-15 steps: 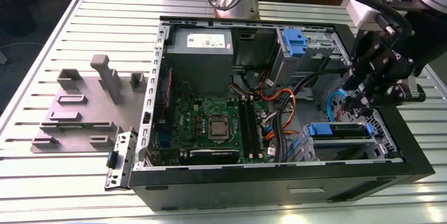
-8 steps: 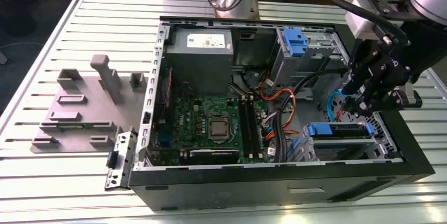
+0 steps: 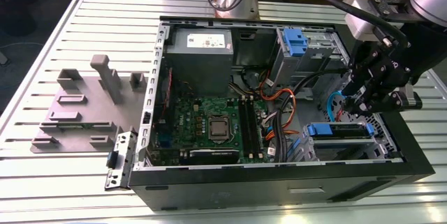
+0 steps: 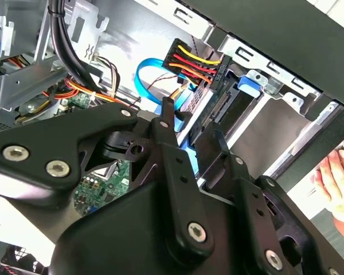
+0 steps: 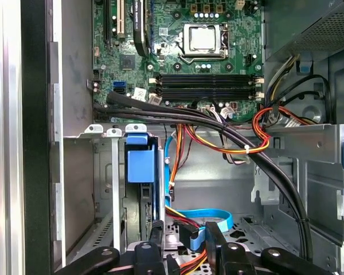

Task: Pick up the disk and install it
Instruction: 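Insert the disk into the insertion slot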

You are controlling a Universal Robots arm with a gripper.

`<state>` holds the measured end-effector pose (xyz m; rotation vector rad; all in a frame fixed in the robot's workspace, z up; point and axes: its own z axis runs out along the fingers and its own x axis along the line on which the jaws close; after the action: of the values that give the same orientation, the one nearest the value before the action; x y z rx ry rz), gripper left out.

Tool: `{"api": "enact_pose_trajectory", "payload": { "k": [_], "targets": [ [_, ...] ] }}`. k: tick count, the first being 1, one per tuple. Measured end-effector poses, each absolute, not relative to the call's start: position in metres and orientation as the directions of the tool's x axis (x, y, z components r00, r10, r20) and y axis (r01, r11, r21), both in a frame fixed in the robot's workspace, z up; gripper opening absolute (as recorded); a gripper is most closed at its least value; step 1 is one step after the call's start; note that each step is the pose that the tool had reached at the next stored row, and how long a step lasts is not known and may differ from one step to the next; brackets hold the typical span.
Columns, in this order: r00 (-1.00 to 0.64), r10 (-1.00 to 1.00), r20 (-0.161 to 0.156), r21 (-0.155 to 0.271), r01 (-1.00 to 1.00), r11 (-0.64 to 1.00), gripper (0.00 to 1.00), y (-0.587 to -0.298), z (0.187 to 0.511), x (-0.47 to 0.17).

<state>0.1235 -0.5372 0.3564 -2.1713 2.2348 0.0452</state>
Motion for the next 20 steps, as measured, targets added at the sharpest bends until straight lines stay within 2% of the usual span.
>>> {"api": "enact_pose_trajectory", "payload": {
  "k": [6,10,20],
  "targets": [
    [-0.029,-0.999,-0.038,0.003,-1.0,0.029,0.41,-0.5372,0.3563,0.1234],
    [-0.029,-0.999,-0.038,0.003,-1.0,0.029,0.17,-0.5373,0.3563,0.1234],
    [-0.029,-0.999,-0.038,0.003,-1.0,0.029,0.16,-0.5384,0.3562,0.1234]
  ]
}}
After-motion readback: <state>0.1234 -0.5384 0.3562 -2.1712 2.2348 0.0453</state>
